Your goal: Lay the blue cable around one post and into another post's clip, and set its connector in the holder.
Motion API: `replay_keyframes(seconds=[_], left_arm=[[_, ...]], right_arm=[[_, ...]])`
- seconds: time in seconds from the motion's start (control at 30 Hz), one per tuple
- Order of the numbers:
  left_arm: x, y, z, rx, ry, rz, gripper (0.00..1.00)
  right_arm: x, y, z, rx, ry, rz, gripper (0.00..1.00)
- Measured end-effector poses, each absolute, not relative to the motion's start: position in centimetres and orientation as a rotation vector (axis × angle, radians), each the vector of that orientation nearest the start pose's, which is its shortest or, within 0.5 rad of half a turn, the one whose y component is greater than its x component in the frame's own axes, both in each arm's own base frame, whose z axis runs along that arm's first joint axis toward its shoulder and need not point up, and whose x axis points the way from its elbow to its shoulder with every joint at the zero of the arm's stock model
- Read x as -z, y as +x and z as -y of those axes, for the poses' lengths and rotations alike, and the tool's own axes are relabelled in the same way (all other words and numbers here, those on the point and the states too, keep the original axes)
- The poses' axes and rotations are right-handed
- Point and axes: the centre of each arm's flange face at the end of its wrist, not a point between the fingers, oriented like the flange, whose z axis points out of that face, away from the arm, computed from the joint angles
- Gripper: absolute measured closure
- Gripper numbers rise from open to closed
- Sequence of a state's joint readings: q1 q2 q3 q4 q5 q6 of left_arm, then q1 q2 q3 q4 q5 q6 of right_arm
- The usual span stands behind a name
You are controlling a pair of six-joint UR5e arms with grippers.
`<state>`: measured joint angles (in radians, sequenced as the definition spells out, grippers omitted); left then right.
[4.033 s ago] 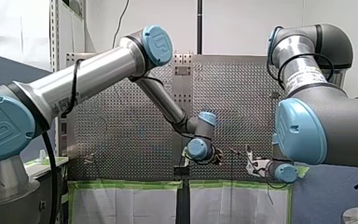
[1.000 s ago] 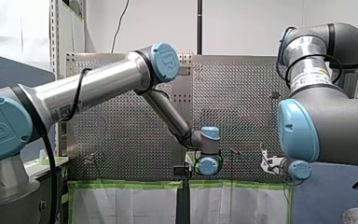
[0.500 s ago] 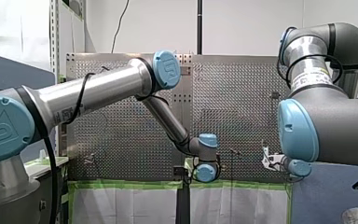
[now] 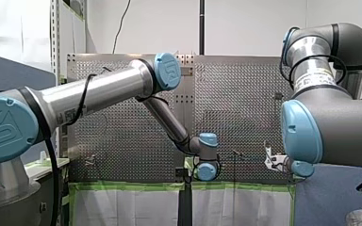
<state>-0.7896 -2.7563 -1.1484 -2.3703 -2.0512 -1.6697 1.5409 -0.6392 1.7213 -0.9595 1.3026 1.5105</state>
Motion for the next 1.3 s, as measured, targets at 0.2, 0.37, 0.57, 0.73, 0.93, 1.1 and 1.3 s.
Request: replay_keyframes(seconds=[0.2, 0.37, 0.57, 0.73, 0.93, 1.1, 1.3], left_arm=[[4.7, 48.6, 60.0, 0.317, 0.15, -1.564, 1.0], [4.7, 49.0, 59.7, 0.313, 0.144, -1.564, 1.0], [4.6, 49.6, 59.4, 0.311, 0.138, -1.563, 1.0], [4.1, 50.3, 59.4, 0.312, 0.131, -1.557, 1.0], [4.1, 50.6, 59.2, 0.306, 0.131, -1.564, 1.0], [4.1, 50.7, 59.0, 0.307, 0.132, -1.568, 1.0], [4.1, 50.9, 59.1, 0.349, 0.132, -1.577, 0.76]], right_arm=[[3.9, 14.2, 61.6, -1.302, 1.487, 1.133, 1.0], [3.7, 14.0, 61.9, -1.303, 1.481, 1.133, 1.0], [3.5, 13.8, 62.4, -1.303, 1.474, 1.135, 1.0], [3.3, 13.7, 62.8, -1.295, 1.469, 1.141, 1.0], [3.1, 13.6, 63.1, -1.294, 1.462, 1.14, 1.0], [3.0, 13.3, 63.3, -1.293, 1.455, 1.139, 1.0], [3.0, 13.1, 63.4, -1.292, 1.452, 1.139, 1.0]])
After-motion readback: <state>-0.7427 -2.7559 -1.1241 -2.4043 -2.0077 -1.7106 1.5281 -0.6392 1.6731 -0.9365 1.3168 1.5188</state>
